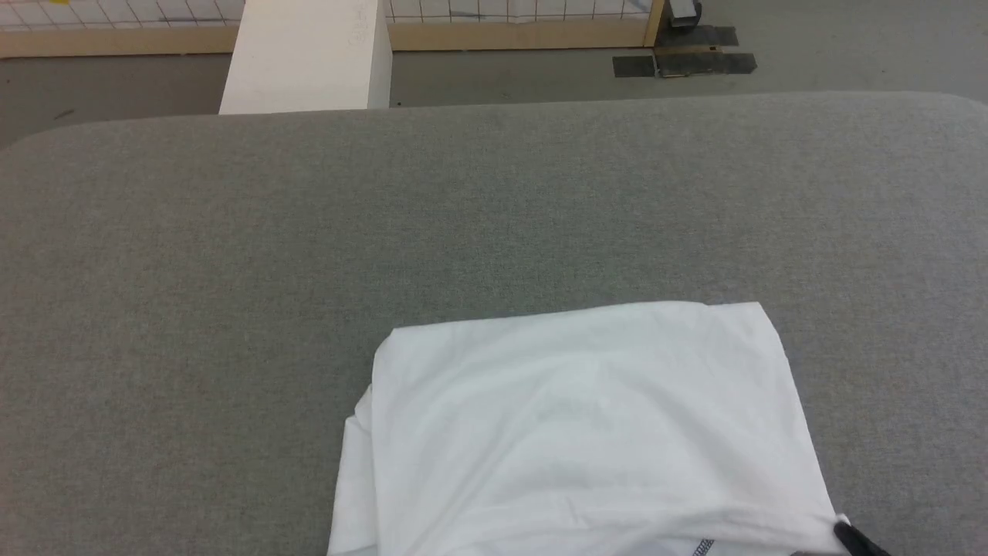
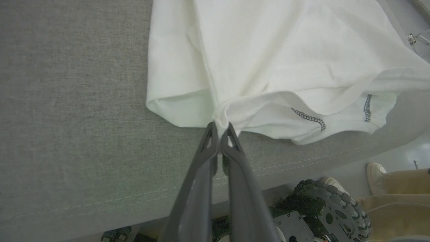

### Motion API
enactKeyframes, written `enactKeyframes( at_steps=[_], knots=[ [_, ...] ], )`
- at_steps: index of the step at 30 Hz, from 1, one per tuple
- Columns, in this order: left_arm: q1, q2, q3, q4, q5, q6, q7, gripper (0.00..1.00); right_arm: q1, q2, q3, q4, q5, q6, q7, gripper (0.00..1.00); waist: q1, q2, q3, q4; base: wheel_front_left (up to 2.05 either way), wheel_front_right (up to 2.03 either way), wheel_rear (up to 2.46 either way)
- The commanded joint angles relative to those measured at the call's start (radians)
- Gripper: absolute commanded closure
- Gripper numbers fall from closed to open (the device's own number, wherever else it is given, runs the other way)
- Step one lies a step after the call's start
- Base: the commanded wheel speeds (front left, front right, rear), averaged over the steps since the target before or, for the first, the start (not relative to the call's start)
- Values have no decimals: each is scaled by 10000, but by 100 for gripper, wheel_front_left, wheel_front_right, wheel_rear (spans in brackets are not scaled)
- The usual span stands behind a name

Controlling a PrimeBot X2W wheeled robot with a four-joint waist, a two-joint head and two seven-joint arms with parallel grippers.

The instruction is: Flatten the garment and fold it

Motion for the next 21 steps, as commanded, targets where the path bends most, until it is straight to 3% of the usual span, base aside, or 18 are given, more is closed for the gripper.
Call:
enactKeyframes(
  at_steps=[1,5,6,7,8,14,18,21],
  knots=[
    [111,119,-68,158,229,-19,72,100,196,-226,54,156,-198,-13,-145,100,1,0,-28,-6,0,0,0],
    [-22,260,-168,610,575,35,79,100,378,-655,157,630,-545,-13,-556,100,1,0,-82,54,0,0,0],
    [-84,233,-146,675,587,46,11,100,379,-697,171,707,-576,-13,-656,94,1,0,-98,73,0,0,0],
    [-180,194,-116,729,603,47,-99,0,348,-722,193,777,-591,-13,-807,6,1,0,-123,95,0,0,0],
    [-256,153,-80,765,590,55,-175,0,323,-709,206,837,-589,-13,-891,0,1,0,-161,111,0,0,0],
    [-455,-44,336,428,224,50,-739,0,119,-890,309,601,-338,-13,-1114,0,1,0,-324,133,0,0,0],
    [-465,-141,1127,-481,-14,330,-1451,0,-39,-961,-142,204,-8,-13,-1199,0,1,0,-353,156,0,0,0],
    [-791,-348,1738,-1180,345,759,-2398,0,-368,-878,-808,310,-395,-13,-1369,0,1,0,-285,192,0,0,0]
  ],
)
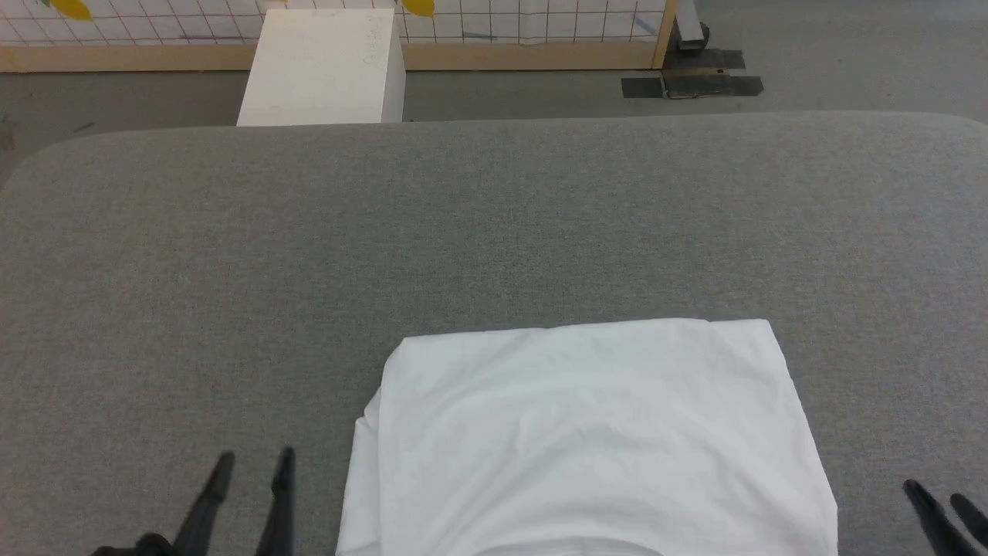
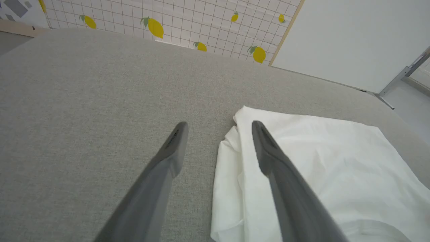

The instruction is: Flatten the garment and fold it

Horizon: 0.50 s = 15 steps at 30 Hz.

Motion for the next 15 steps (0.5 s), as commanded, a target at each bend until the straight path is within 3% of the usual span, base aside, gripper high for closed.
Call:
enactKeyframes(
  at_steps=[1,7,15],
  knots=[
    [-394,-173,158,-266,273,220,-404,0,-357,28,-187,112,-326,-13,-86,0,1,-1,64,34,0,0,0],
    [-1209,-664,83,-674,1671,865,-1299,0,-1481,443,-19,990,-1091,-13,190,0,1,-1,338,208,0,0,0],
    [-1928,-1006,-656,39,2680,917,-1475,0,-2315,178,778,2399,-1923,-13,161,0,1,-1,615,671,0,0,0]
  ],
)
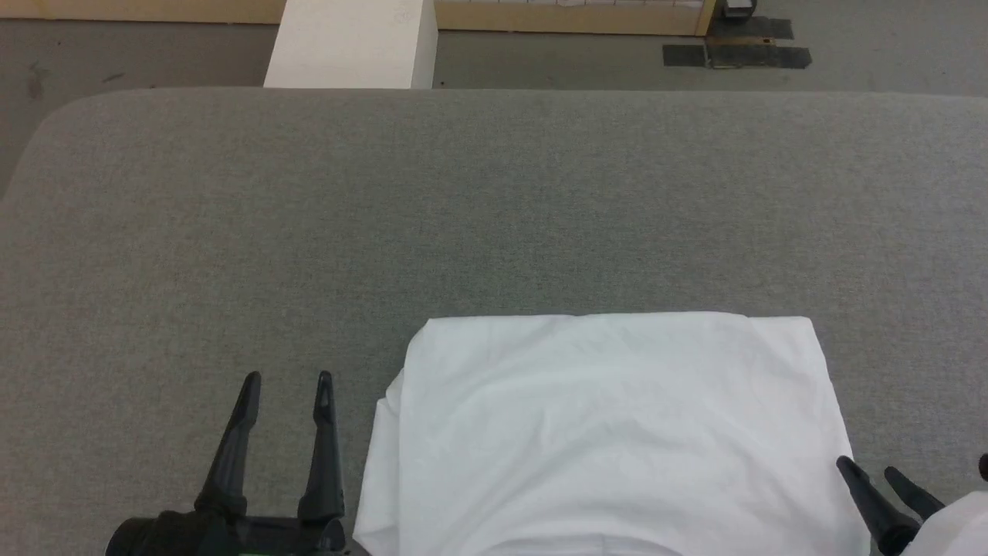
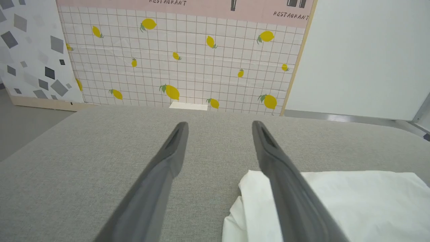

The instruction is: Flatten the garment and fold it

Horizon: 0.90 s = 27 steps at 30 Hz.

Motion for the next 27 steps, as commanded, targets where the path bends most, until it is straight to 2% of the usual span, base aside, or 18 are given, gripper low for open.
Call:
enactKeyframes(
  at_steps=[1,8,9,10,11,18,27],
  knots=[
    [-225,11,-36,105,150,24,-41,0,-174,-133,135,224,-187,-13,-130,0,1,0,96,169,0,0,0],
    [-344,51,-156,321,243,10,-6,0,-119,-410,907,1188,-110,-13,29,1,1,0,99,404,0,0,0],
    [-349,45,-162,335,225,14,9,0,-97,-424,1067,1267,20,-13,149,51,1,0,97,420,0,0,0],
    [-351,42,-167,348,208,15,21,0,-92,-423,1149,1320,113,-13,218,56,1,0,89,430,0,0,0],
    [-350,43,-171,363,191,15,32,0,-104,-407,1181,1359,156,-13,251,100,1,0,75,436,0,0,0],
    [-362,74,-131,450,61,16,88,0,-459,-235,976,1478,-36,-13,-21,100,1,0,-77,372,0,0,0],
    [-308,93,-88,498,-115,31,124,0,-1244,-494,-1260,1662,-523,-13,-531,100,1,0,-260,35,0,0,0]
  ],
)
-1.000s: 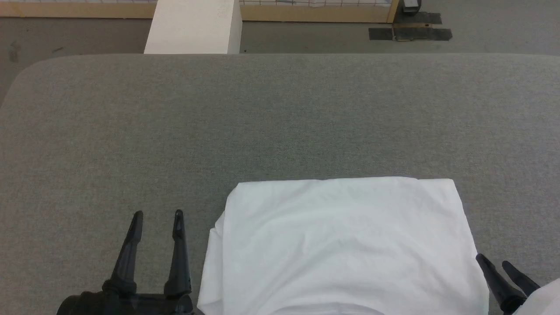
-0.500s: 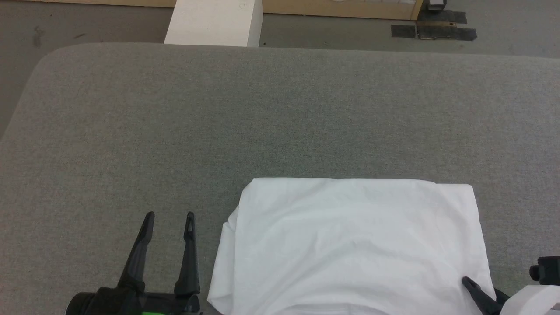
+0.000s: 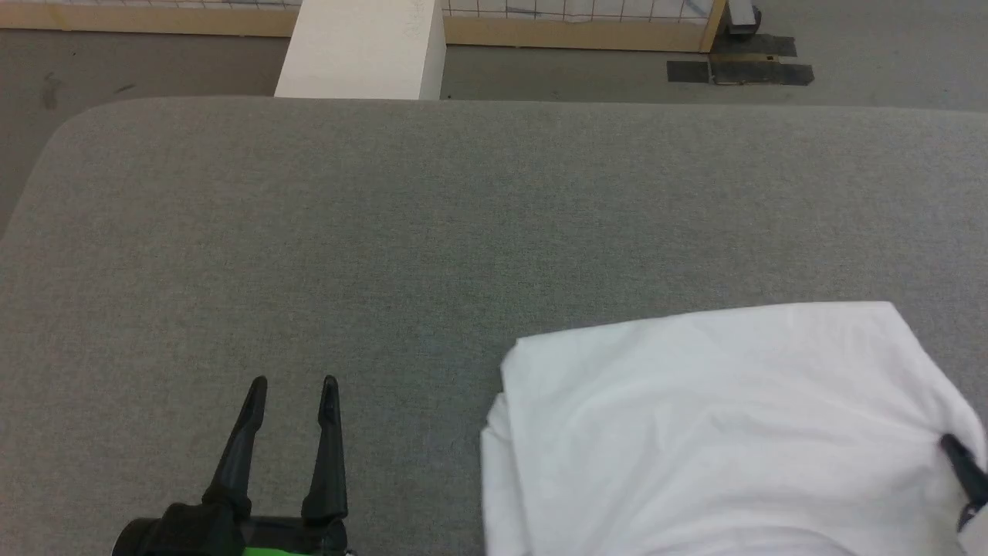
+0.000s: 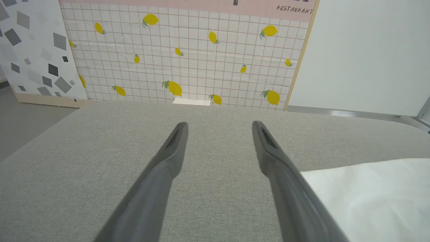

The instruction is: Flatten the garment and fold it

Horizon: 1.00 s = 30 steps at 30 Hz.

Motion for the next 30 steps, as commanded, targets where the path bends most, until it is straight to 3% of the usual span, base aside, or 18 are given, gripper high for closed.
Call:
enactKeyframes(
  at_steps=[1,5,9,13,19,25,30],
  knots=[
    [-137,36,5,10,-73,28,22,0,-160,-179,-324,66,-93,-17,-80,100,0,0,-32,-68,0,0,0],
    [-142,38,-4,32,-116,36,26,0,-96,-435,-900,-61,-226,-17,13,100,0,0,-2,-169,0,0,0],
    [-186,5,-51,115,-182,14,26,0,7,-440,-547,-830,-132,-17,440,100,0,0,46,-284,0,0,0],
    [-314,-99,-155,280,-254,-28,-3,0,213,-187,1192,-2618,356,-17,1340,100,0,0,77,-346,0,0,0],
    [-448,-174,-226,409,-336,-99,-40,0,310,89,2846,-3992,535,-17,2217,100,0,0,145,-140,0,0,0],
    [-496,-254,-239,501,-426,-146,-91,0,115,101,4452,-4369,552,-17,2568,100,0,0,227,171,0,0,0],
    [-550,-324,-307,617,-463,-213,-126,0,-169,246,5697,-3993,500,-17,2564,100,0,0,252,404,0,0,0]
  ],
)
